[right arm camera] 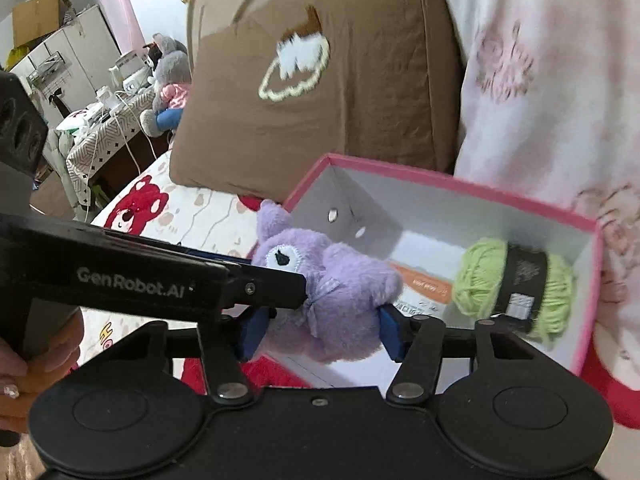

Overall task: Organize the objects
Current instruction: 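Lower the plush into the pink box beside the hair-tie box and open the left gripper, then withdraw the left tool and move it toward the orange sponge and wipe packets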

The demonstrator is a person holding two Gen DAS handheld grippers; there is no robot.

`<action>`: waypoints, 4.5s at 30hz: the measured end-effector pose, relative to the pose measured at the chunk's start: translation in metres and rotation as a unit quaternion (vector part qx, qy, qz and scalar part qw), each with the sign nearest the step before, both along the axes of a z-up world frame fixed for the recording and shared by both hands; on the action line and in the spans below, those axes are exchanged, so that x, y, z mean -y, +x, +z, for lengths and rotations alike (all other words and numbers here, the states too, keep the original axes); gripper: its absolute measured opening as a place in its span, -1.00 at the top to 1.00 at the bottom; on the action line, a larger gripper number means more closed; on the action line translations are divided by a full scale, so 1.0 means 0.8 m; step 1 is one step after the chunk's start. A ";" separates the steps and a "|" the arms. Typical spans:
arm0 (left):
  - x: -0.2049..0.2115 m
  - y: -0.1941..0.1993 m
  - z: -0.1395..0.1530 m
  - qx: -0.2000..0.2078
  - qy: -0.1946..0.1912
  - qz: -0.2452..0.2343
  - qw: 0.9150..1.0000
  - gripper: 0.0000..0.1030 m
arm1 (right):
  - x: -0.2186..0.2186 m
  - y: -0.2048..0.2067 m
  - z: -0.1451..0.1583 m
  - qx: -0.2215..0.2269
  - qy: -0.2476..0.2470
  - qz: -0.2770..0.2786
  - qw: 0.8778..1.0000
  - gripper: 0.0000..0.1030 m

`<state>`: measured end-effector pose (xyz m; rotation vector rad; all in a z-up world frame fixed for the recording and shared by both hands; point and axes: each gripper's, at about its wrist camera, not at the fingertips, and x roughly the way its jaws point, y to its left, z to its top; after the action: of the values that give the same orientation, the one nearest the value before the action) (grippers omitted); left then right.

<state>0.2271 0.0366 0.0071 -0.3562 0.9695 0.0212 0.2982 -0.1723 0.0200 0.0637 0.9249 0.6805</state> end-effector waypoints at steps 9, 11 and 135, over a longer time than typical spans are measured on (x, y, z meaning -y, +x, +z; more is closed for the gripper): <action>-0.001 0.029 -0.047 -0.043 0.035 -0.006 0.998 0.23 | -0.004 0.029 -0.062 -0.067 0.026 -0.027 0.997 -0.06; 0.000 0.036 -0.055 -0.055 0.041 -0.005 0.998 0.24 | -0.006 0.033 -0.074 -0.082 0.031 -0.035 0.996 -0.05; 0.045 -0.216 0.039 0.002 -0.005 -0.095 0.996 -0.53 | 0.057 -0.270 0.071 0.161 -0.121 0.055 0.978 -0.84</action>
<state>0.0546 0.0003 0.0386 -0.2722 0.9960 -0.1564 0.0825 -0.2178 0.0770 -0.3091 0.6955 0.6527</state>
